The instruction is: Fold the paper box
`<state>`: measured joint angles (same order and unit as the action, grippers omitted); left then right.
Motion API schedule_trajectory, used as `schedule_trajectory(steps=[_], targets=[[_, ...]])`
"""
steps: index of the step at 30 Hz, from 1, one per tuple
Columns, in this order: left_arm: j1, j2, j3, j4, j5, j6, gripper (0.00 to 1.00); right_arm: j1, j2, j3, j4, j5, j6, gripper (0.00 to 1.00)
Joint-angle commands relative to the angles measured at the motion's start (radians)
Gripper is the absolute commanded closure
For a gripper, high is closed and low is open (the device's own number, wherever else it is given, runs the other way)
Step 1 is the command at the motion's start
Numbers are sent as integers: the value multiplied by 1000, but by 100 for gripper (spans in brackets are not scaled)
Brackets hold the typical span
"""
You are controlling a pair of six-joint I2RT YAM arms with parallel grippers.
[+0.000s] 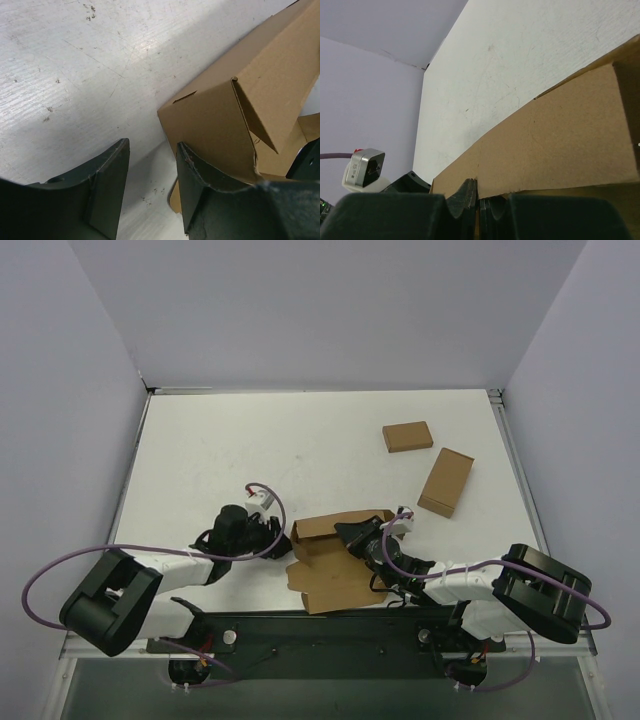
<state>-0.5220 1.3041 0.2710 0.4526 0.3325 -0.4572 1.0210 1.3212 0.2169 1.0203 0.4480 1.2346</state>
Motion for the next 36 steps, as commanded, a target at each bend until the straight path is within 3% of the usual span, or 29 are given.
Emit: schedule_trajectory(steps=[1, 17, 27, 36], targets=[[-18, -19, -6, 55, 16, 32, 48, 4, 18, 16, -48, 11, -23, 100], [-131, -281, -122, 135, -119, 129, 39, 5, -31, 22, -114, 28, 5, 100], [-171, -183, -87, 195, -95, 170, 39, 11, -37, 38, -129, 29, 0, 100], [-260, -144, -66, 232, -233, 150, 40, 19, -57, 64, -198, 38, 23, 100]])
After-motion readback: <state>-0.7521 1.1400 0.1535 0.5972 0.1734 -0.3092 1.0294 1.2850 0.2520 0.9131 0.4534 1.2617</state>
